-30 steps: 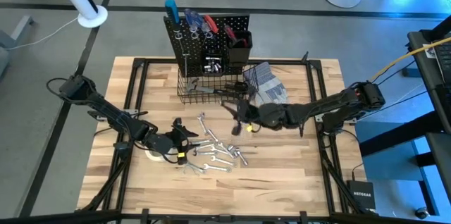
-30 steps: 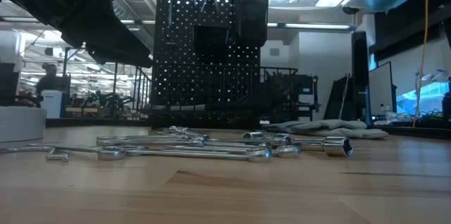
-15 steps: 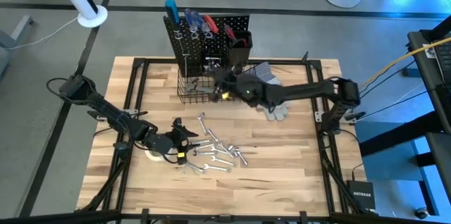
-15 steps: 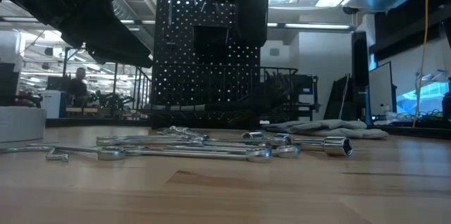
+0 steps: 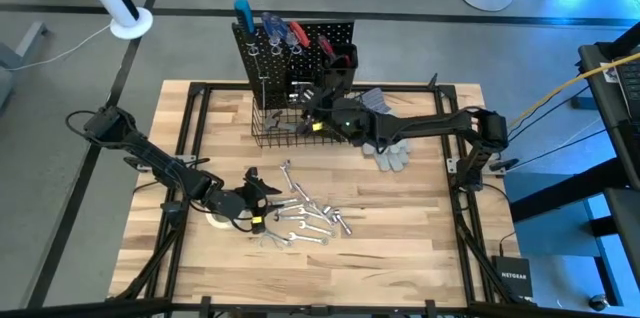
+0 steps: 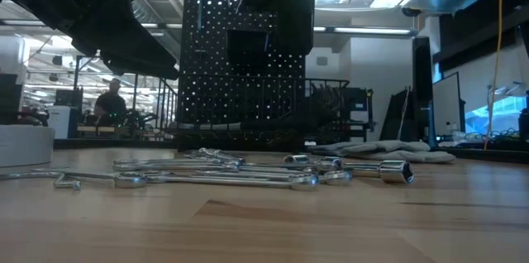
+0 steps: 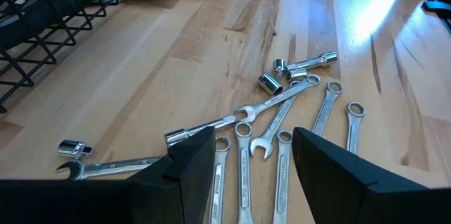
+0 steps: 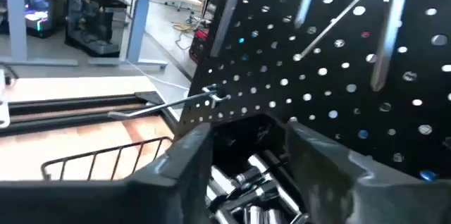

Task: Hang tools onto peg board
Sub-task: Put the socket adapter into the left black bin on the peg board, then put the extension bar into the left black bin on the peg board, then put the socket into the left black bin on the peg board

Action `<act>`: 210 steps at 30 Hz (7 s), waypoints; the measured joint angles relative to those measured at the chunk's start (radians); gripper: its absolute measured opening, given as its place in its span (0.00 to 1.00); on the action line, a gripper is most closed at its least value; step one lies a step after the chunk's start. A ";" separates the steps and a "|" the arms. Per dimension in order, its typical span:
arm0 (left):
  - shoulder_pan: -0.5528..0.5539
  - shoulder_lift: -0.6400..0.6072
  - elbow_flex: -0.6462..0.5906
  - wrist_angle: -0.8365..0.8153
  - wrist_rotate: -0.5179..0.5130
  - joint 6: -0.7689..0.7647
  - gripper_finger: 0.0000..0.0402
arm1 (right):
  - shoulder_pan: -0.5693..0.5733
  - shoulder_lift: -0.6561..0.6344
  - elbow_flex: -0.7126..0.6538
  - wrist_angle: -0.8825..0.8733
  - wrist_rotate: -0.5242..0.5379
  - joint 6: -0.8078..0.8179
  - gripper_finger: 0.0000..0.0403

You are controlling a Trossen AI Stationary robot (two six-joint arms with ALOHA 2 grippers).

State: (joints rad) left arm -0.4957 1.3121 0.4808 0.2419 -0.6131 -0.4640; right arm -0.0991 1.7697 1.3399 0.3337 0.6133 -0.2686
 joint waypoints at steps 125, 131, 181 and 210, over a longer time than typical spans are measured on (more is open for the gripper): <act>0.001 0.000 0.000 0.001 0.002 -0.008 0.45 | 0.548 0.033 -0.570 -0.297 -0.240 0.823 0.27; 0.001 0.000 0.000 0.001 0.002 -0.008 0.45 | 0.548 0.034 -0.569 -0.319 -0.241 0.813 0.16; 0.001 0.000 0.000 0.002 0.002 -0.001 0.45 | 0.070 -0.114 -0.116 0.084 -0.029 0.129 0.19; -0.001 0.000 0.000 0.000 0.003 -0.008 0.45 | 0.065 -0.103 -0.048 -0.103 -0.048 0.127 0.53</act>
State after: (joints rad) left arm -0.4969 1.3121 0.4812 0.2423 -0.6105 -0.4717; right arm -0.0345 1.6670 1.2922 0.2308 0.5652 -0.1419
